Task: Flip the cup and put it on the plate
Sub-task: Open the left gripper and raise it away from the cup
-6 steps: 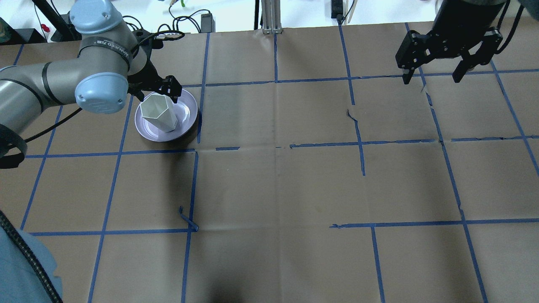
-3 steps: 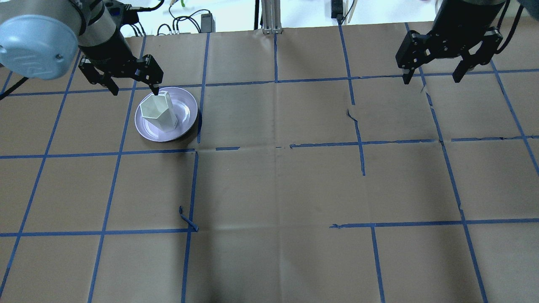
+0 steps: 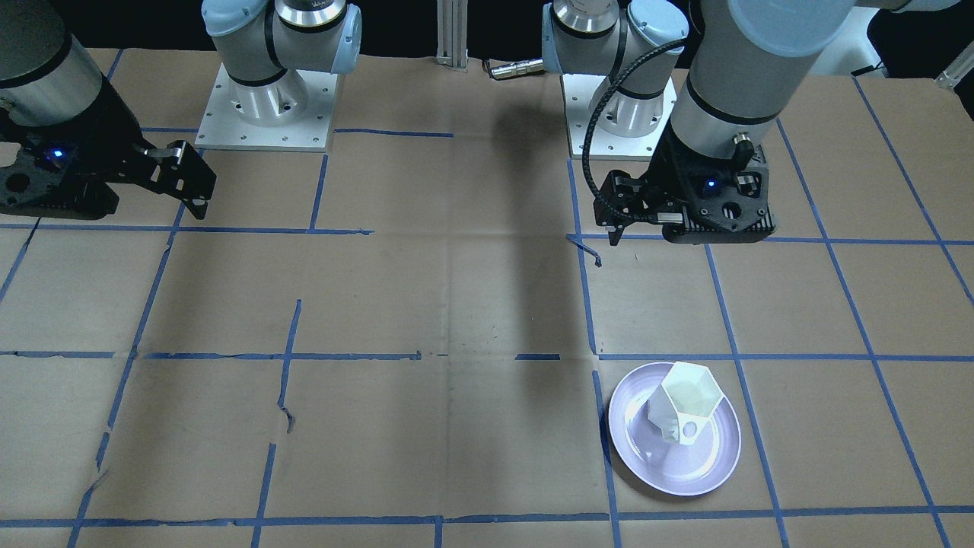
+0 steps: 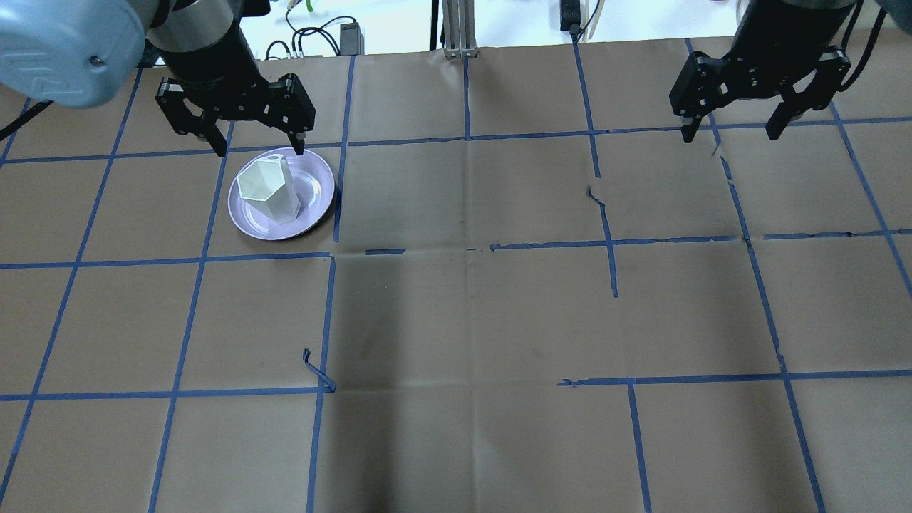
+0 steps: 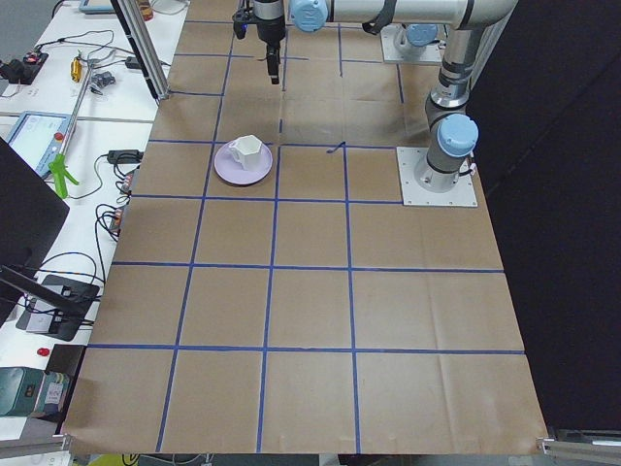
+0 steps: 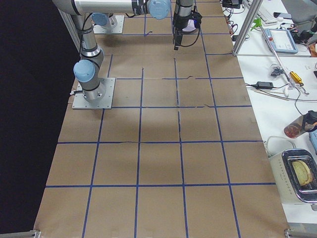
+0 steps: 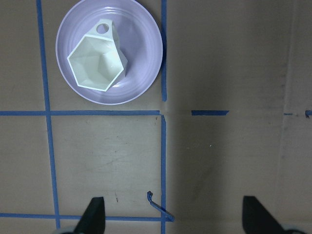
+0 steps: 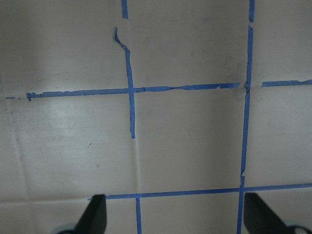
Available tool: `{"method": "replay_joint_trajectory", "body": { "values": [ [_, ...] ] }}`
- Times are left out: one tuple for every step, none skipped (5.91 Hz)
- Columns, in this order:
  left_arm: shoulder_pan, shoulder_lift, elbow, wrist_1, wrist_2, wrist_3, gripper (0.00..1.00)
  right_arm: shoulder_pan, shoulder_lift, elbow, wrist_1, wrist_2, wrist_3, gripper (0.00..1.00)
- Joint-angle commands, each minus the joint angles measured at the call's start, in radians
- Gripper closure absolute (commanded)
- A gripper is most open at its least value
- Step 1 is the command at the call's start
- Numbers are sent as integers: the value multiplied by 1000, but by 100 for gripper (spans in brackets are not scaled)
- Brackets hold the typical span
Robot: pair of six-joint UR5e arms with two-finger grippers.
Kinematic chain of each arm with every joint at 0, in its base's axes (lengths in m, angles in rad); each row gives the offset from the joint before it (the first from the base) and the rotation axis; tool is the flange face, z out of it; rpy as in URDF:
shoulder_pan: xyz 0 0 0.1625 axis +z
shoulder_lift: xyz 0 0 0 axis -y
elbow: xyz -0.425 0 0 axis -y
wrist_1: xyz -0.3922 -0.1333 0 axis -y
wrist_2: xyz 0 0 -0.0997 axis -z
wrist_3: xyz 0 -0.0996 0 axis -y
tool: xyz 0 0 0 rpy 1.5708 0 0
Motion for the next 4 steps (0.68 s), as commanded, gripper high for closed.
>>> {"method": "replay_joint_trajectory", "body": {
  "values": [
    [-12, 9, 0, -4, -6, -6, 1, 0, 0, 0, 0, 0, 0, 0],
    [-9, 17, -6, -4, -8, -4, 1, 0, 0, 0, 0, 0, 0, 0],
    [-6, 17, -10, -4, -11, 0, 1, 0, 0, 0, 0, 0, 0, 0],
    [-6, 18, -10, -4, -12, 0, 1, 0, 0, 0, 0, 0, 0, 0]
  ]
}}
